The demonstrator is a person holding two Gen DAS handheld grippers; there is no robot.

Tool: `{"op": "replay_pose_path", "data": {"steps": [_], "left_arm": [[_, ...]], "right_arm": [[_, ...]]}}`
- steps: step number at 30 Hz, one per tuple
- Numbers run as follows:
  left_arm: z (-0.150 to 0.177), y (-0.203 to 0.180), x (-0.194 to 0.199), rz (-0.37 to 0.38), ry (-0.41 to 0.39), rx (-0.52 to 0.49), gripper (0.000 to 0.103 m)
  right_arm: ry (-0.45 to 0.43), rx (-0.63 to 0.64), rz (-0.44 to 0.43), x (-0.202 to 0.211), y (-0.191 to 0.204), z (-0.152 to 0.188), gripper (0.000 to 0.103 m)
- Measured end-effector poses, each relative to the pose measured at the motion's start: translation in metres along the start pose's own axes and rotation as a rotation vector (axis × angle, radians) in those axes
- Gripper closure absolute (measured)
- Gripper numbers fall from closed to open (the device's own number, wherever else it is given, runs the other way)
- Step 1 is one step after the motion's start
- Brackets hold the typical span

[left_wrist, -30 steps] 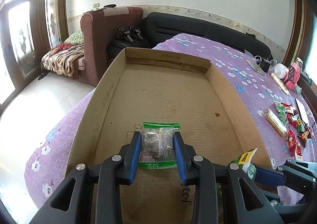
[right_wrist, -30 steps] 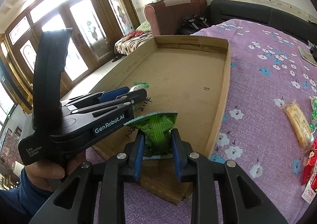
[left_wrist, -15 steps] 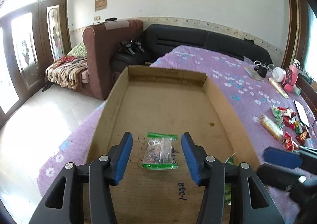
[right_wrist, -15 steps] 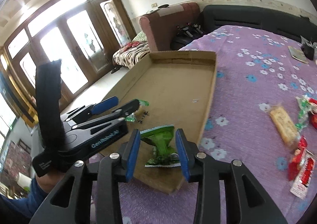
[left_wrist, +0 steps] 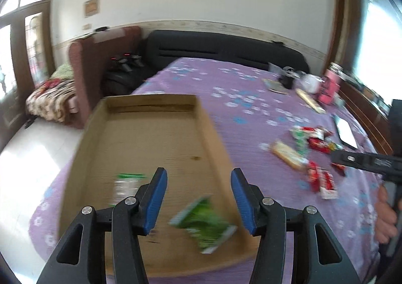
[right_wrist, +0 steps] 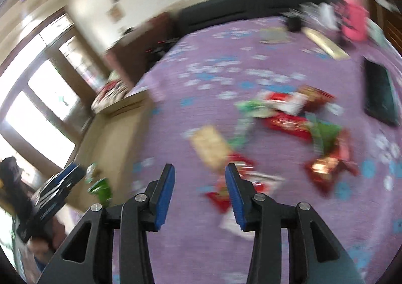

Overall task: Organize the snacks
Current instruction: 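Grasp white-red packet with right gripper while left grasps red figure packet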

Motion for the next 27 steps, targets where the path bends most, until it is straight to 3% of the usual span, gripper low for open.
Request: {"op": "replay_pose_path", "data": {"steps": [5, 8, 19, 27], "left_arm": [[-0.013, -0.064, -0.006, 0.123, 0.033, -0.087, 0.047], [-0.019, -0.092, -0.012, 0.136, 0.042, -0.140, 0.047], [-0.024, -0.111, -0.042, 0.155, 0.106, -0.144, 0.047], [-0.028, -0.134, -0.053, 0.192, 0.127, -0.189, 0.047]], "right_arm": [[0.064, -0.056, 0.022, -0.016, -0.031, 0.006, 0.063], [0.081, -0.016, 0.056, -0.019, -0.033, 0.014, 0.063], [0.035, 0.225, 0.239, -0.031, -0.028, 0.034, 0.063], [-0.004, 0.131, 0.285, -0.025, -0.049, 0.017, 0.085]]}}
Point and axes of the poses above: each gripper's, at about its wrist camera, not at the fingertips, and x roughly against the way its jaws point, y to its left, z to its underside, the point moved 9 cm from there along -x, roughly the way its jaws point, and after that the axes turned 13 degrees about -x, right-handed, at the moved point
